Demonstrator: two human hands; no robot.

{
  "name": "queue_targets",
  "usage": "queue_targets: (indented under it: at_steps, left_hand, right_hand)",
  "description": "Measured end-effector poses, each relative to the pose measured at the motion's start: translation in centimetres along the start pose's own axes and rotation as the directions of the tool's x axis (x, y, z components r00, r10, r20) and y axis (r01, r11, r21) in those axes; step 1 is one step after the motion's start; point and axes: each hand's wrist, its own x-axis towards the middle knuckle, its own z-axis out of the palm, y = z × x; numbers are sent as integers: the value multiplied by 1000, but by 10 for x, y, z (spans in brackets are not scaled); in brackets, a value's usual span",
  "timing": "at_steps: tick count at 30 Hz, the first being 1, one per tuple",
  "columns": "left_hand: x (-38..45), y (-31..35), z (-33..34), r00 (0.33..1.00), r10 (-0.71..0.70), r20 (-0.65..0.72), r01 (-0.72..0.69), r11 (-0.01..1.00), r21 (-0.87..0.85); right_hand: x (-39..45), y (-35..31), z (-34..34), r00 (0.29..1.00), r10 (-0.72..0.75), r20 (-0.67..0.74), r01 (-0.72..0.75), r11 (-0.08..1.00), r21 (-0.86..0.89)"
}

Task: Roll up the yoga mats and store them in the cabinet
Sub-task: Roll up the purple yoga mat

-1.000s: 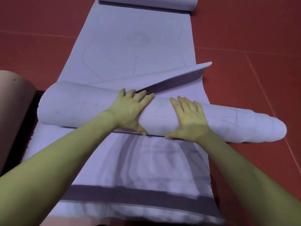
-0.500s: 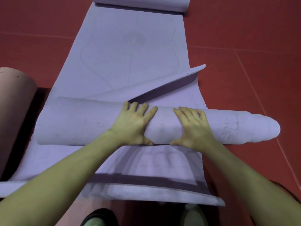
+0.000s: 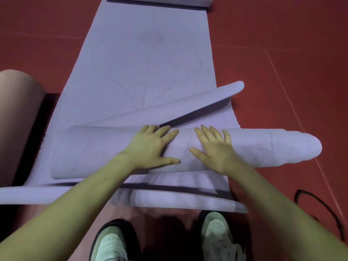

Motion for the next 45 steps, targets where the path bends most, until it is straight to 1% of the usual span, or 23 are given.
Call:
queue_targets:
  at_steps: [1,2,4,6,11,16,18,20,23,25,27,31,33,36,40,42,45]
  left_hand:
    - [-1,-5,-6,998,-69,-1,69,996,-48]
    - [-3,-9,-11,988,-155,16,156,986,-55]
    - [-10,-20,-15,947,-312,77,315,949,-21]
    - [-14,-27,-16,907,-401,133,407,913,-23]
    - [-12,-31,-10,851,-438,292,476,877,-72]
    - [15,-48,-6,812,-452,368,534,830,-159]
    - [25,-55,-4,811,-468,351,547,820,-169]
    - [32,-62,-2,823,-482,302,542,825,-161]
    - [39,-76,-1,837,-494,234,532,835,-140]
    - [44,-86,-2,841,-496,216,528,839,-129]
    - [47,-87,-3,846,-492,208,524,840,-145]
    - [45,-71,-5,882,-453,130,470,865,-177]
    - [41,-66,-9,900,-423,99,435,885,-167]
    - [30,-51,-13,923,-381,49,384,918,-95]
    - [26,-33,-8,897,-439,45,440,897,-36]
    - [32,-36,-8,885,-464,40,465,884,-41]
    - [41,-45,-6,886,-463,26,463,883,-75]
  right_hand:
    - [2,-7,5,999,27,-19,-27,1000,3]
    - [3,-13,8,997,30,-66,-29,1000,10]
    - [4,-26,14,978,-45,-206,48,999,6]
    - [5,-39,19,945,-112,-308,115,993,-7]
    - [12,-60,25,921,-169,-351,184,983,10]
    - [14,-55,30,878,-240,-414,240,969,-54]
    - [12,-55,30,881,-251,-402,246,967,-66]
    - [17,-55,28,888,-250,-386,240,968,-74]
    - [30,-54,24,911,-223,-346,204,975,-91]
    - [38,-55,22,917,-216,-335,184,975,-124]
    - [46,-54,21,912,-209,-354,173,976,-133]
    - [74,-50,10,894,-165,-417,145,986,-79]
    - [89,-49,2,913,-155,-378,139,988,-70]
    - [108,-45,-8,947,-137,-289,123,990,-68]
    - [124,-40,-16,947,-133,-294,128,991,-33]
    - [125,-39,-17,938,-130,-321,138,990,2]
    - [113,-37,-9,930,-74,-361,103,993,63]
